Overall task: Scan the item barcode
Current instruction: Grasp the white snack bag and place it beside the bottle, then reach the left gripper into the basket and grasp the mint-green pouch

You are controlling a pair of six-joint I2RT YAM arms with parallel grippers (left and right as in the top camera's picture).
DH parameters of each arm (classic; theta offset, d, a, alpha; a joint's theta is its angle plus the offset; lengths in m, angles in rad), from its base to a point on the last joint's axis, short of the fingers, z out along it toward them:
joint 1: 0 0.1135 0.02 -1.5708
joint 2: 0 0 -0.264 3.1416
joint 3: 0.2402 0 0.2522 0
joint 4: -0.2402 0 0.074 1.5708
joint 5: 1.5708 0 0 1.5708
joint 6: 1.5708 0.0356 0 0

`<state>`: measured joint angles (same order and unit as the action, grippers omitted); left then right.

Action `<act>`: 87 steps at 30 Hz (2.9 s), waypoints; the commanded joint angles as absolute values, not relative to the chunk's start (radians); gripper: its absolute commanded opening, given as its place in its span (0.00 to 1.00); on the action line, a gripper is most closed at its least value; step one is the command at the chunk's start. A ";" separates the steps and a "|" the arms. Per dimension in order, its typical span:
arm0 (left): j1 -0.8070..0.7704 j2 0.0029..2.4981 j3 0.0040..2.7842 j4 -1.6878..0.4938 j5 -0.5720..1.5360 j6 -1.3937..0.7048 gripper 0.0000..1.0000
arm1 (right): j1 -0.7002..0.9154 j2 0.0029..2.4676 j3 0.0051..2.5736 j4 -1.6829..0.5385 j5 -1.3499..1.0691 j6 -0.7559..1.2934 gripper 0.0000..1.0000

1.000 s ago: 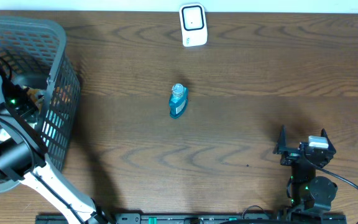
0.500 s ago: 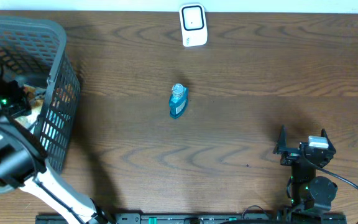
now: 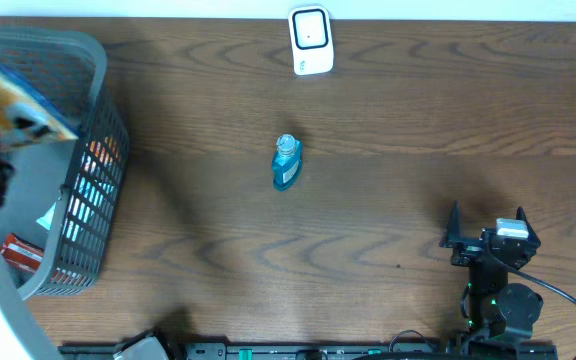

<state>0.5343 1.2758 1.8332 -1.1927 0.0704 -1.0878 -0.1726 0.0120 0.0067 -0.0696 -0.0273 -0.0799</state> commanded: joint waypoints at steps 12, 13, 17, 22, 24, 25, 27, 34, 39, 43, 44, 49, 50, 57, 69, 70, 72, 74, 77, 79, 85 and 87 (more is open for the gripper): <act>-0.320 1.187 1.839 -1.066 0.258 -0.373 0.07 | -0.176 0.007 0.006 -0.073 -0.032 -0.068 0.99; -0.374 1.208 1.837 -1.073 0.258 -0.325 0.08 | -0.176 0.007 0.006 -0.073 -0.032 -0.068 0.99; -0.570 1.322 1.835 -1.124 0.258 -0.122 0.08 | -0.176 0.007 0.006 -0.073 -0.032 -0.068 0.99; -0.743 1.514 1.835 -1.170 0.245 0.035 0.07 | -0.176 0.007 0.006 -0.073 -0.032 -0.068 0.99; -0.779 1.585 1.835 -1.172 0.215 0.053 0.07 | -0.176 0.007 0.006 -0.073 -0.032 -0.068 0.99; -0.792 1.621 1.835 -1.173 0.190 0.052 0.07 | -0.176 0.007 0.006 -0.073 -0.032 -0.068 0.99; -0.808 1.697 1.835 -1.176 0.144 0.052 0.07 | -0.176 0.007 0.006 -0.073 -0.032 -0.068 0.99; -0.810 1.914 1.835 -1.172 0.138 0.048 0.07 | -0.176 0.007 0.006 -0.073 -0.032 -0.068 0.99; -0.810 2.046 1.835 -1.145 0.137 0.048 0.07 | -0.176 0.007 0.006 -0.073 -0.032 -0.068 0.99; -0.810 2.140 1.835 -1.115 0.137 0.044 0.31 | -0.176 0.007 0.006 -0.073 -0.032 -0.068 0.99; -0.810 2.148 1.835 -1.114 0.137 0.044 0.50 | -0.176 0.007 0.006 -0.073 -0.032 -0.068 0.99; -0.810 2.129 1.835 -1.121 0.004 -0.002 0.76 | -0.176 0.007 0.006 -0.073 -0.032 -0.068 0.99; -0.810 2.122 1.835 -1.124 -0.019 -0.004 0.78 | -0.176 0.007 0.006 -0.073 -0.032 -0.068 0.99; -0.810 1.989 1.838 -1.150 -0.068 -0.004 0.80 | -0.176 0.007 0.006 -0.073 -0.032 -0.068 0.99; -0.790 1.502 1.838 -1.096 -0.205 -0.003 0.80 | -0.176 0.007 0.006 -0.073 -0.032 -0.068 0.99; -0.776 1.457 1.838 -1.088 -0.258 -0.015 0.80 | -0.176 0.007 0.006 -0.073 -0.032 -0.068 0.99; -0.727 1.374 1.838 -1.071 -0.376 -0.070 0.87 | -0.176 0.007 0.006 -0.073 -0.032 -0.068 0.99; -0.652 1.306 1.838 -1.064 -0.467 -0.131 0.91 | -0.176 0.007 0.006 -0.073 -0.032 -0.068 0.99; -0.474 1.224 1.838 -1.069 -0.521 -0.224 0.97 | -0.176 0.007 0.006 -0.073 -0.032 -0.068 0.99; -0.306 1.182 1.838 -1.083 -0.521 -0.333 0.98 | -0.176 0.007 0.006 -0.073 -0.032 -0.068 0.99; 0.155 1.167 1.837 -1.172 -0.496 -0.746 0.98 | -0.176 0.007 0.006 -0.073 -0.032 -0.067 0.99; 0.282 1.190 1.837 -1.221 -0.447 -0.876 0.98 | -0.176 0.007 0.006 -0.073 -0.032 -0.068 0.99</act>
<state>0.1425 1.1564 1.8297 -1.1873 -0.4778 -0.5800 -0.1726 0.0120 0.0067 -0.0696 -0.0277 -0.0795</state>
